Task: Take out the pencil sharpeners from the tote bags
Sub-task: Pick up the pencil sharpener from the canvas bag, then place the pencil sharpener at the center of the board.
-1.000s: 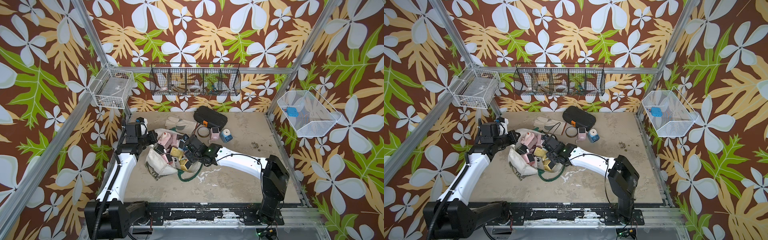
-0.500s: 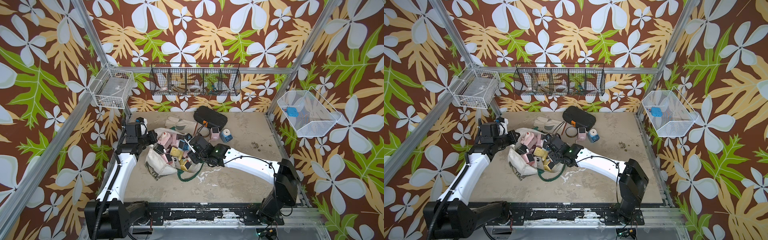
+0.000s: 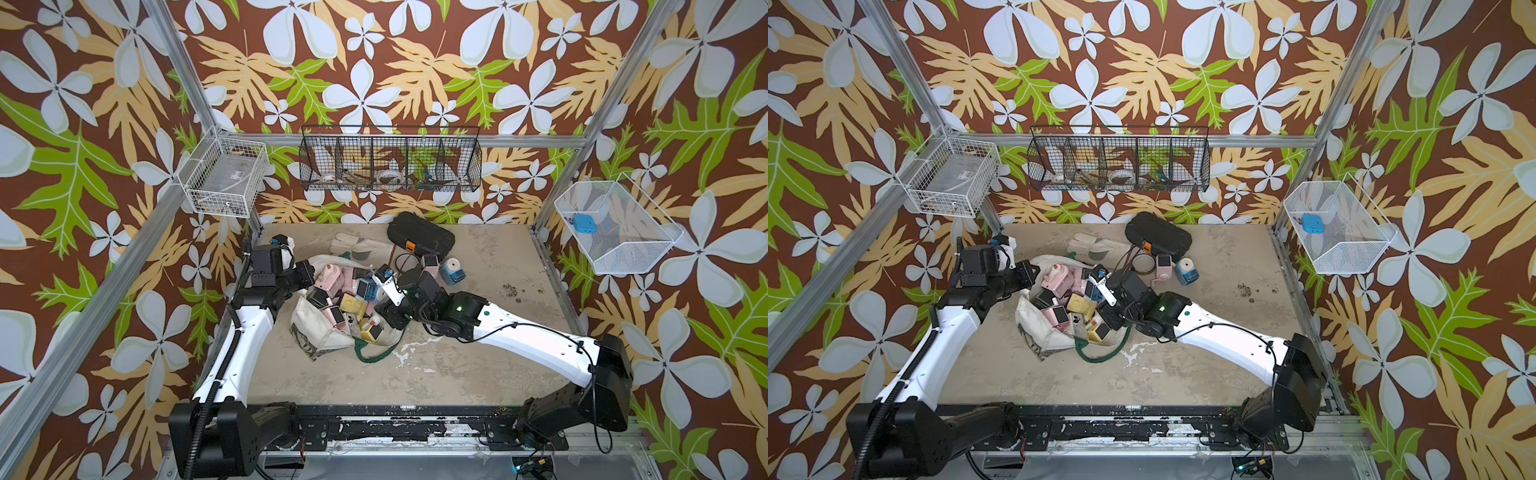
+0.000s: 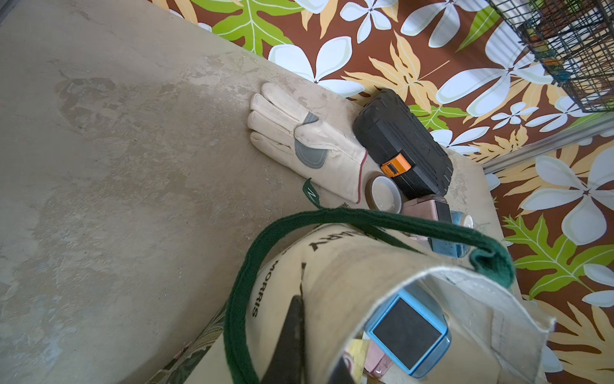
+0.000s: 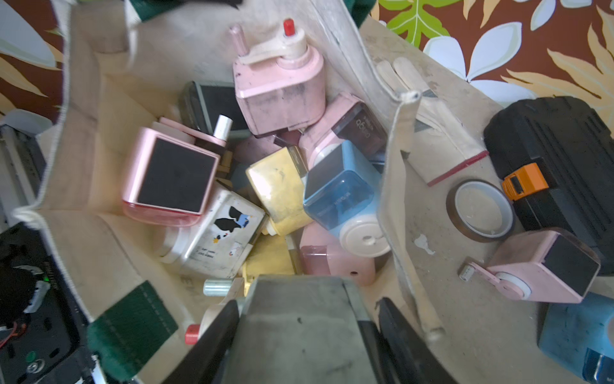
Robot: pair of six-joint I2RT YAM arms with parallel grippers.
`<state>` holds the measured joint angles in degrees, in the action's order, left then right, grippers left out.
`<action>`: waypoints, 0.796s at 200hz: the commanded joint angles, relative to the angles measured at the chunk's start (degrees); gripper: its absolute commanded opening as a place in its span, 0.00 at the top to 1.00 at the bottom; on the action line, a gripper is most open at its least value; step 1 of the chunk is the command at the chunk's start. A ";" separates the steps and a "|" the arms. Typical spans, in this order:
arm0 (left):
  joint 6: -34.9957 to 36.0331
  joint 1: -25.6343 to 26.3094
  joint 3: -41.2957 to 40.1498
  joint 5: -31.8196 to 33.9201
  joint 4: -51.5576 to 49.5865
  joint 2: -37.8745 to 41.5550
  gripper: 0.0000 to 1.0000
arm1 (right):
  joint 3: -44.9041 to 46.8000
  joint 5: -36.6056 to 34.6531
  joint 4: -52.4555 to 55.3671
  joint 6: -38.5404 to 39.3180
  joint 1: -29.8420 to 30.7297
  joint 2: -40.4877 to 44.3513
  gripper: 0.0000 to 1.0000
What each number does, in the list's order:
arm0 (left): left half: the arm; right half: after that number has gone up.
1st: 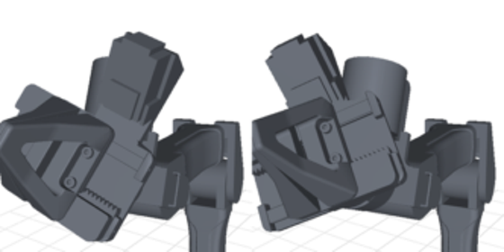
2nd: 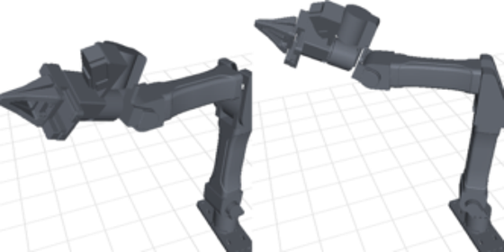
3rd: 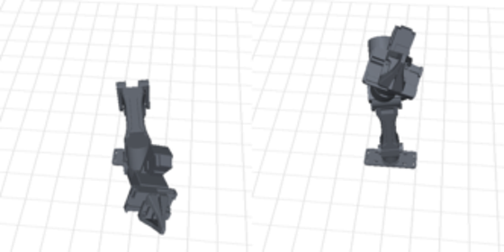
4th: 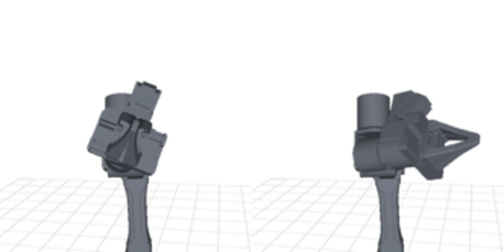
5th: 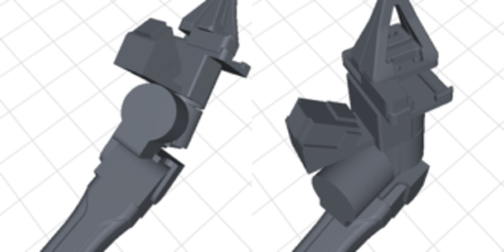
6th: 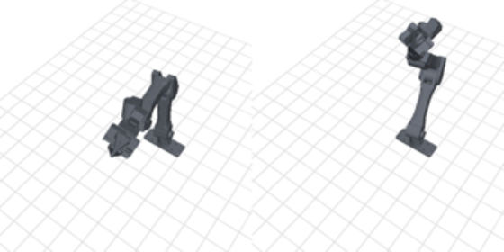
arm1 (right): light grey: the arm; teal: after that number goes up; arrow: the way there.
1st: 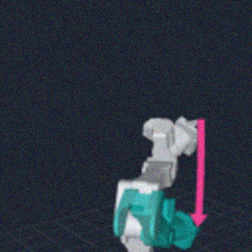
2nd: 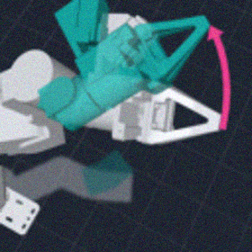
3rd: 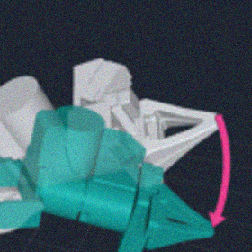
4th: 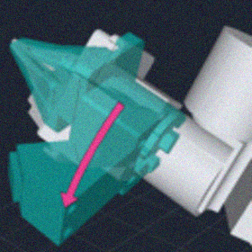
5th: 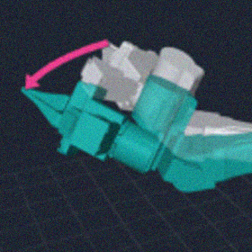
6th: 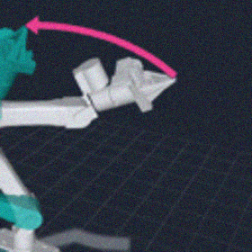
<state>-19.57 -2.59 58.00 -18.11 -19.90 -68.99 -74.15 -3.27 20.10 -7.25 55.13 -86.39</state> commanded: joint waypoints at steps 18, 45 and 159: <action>-0.41 -0.19 0.27 -0.12 3.11 0.52 1.00 | 1.10 2.31 -4.66 0.57 -0.33 5.10 0.69; -0.39 -0.14 0.28 -0.08 3.11 0.52 1.00 | 2.37 3.00 -6.12 -0.13 -2.17 9.06 0.69; -0.44 -0.18 0.28 0.11 3.11 0.61 1.00 | 13.30 18.55 -15.92 -21.03 -39.75 17.30 0.70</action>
<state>-19.57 -2.59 58.00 -18.04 -19.90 -68.99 -63.22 8.62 9.61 -19.92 21.78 -68.55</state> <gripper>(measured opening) 0.085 0.586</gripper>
